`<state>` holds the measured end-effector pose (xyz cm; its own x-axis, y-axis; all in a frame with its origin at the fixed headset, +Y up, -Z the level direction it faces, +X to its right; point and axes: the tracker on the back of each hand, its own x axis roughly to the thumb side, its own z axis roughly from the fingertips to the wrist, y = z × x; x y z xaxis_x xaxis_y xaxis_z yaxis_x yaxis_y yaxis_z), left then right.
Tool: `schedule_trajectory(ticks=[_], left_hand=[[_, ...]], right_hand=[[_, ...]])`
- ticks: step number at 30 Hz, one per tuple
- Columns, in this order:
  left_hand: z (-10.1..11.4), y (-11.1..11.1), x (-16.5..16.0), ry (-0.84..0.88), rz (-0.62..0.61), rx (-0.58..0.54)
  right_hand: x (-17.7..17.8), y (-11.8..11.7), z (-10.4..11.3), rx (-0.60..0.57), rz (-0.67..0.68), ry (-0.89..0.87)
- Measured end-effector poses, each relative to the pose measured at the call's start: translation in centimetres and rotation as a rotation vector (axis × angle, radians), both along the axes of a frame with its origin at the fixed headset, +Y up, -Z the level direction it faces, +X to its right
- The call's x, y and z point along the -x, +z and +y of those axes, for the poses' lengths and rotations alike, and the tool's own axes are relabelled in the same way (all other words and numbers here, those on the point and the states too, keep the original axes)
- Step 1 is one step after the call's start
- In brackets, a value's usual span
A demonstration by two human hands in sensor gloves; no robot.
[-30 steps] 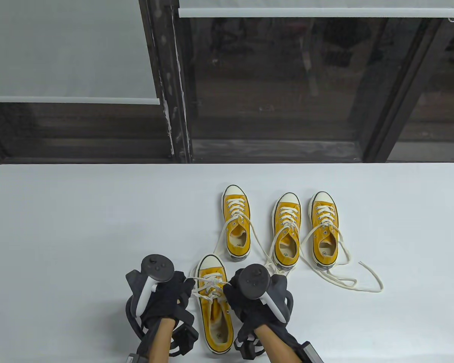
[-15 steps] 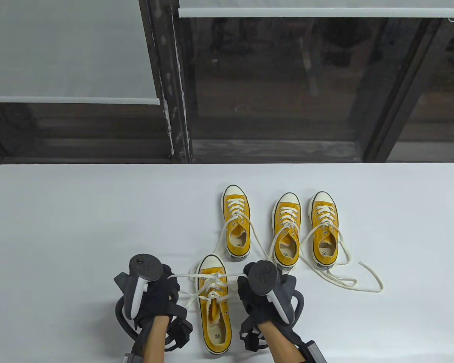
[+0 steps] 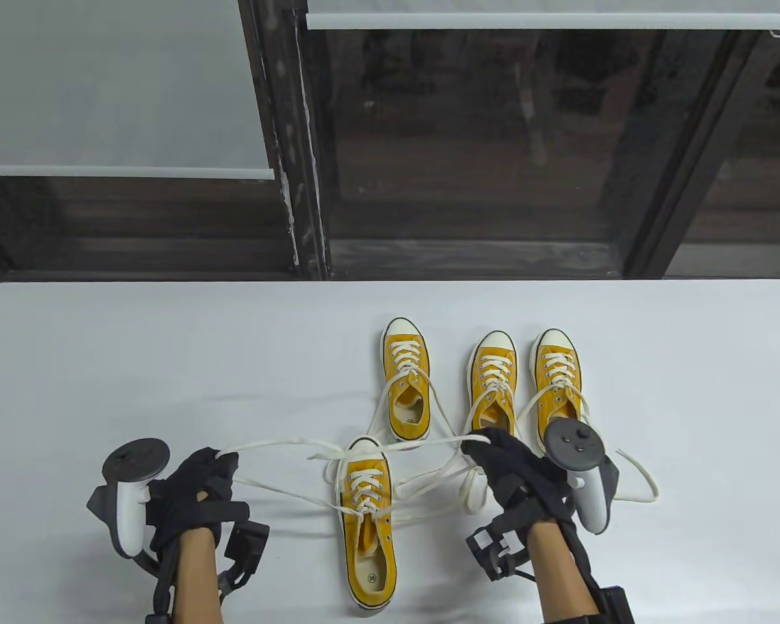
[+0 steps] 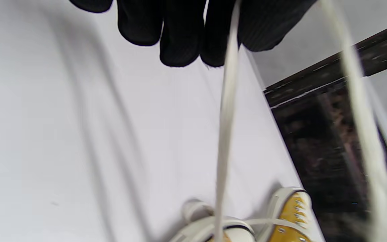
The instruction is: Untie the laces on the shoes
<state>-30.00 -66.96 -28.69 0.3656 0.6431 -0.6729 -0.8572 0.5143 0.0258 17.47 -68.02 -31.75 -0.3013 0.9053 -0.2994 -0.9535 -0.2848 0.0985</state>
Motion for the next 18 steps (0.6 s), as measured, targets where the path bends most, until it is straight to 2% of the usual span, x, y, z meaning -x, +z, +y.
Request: schedule_trajectory(ticks=[4, 9, 12, 13, 16, 18], left_hand=[[0.6, 0.7, 1.2, -0.055, 0.067, 0.058], [2.2, 0.9, 0.4, -0.046, 0.031, -0.083], [3.8, 0.7, -0.4, -0.069, 0.023, -0.109], [4.2, 0.5, -0.6, -0.082, 0.0, -0.092], [5.3, -0.6, -1.5, -0.258, -0.138, 0.075], [5.3, -1.1, -1.8, -0.342, -0.166, 0.154]], right_hand=[[-4.0, 1.1, 1.0, 0.057, -0.12, 0.049], [-8.4, 2.9, 2.1, 0.033, -0.202, 0.281], [-10.0, 3.7, 2.6, 0.0, -0.224, 0.301], [-10.3, 3.8, 2.7, -0.01, -0.223, 0.307], [-10.8, 4.2, 2.8, -0.028, -0.199, 0.339], [-10.7, 4.2, 2.8, -0.023, -0.161, 0.354]])
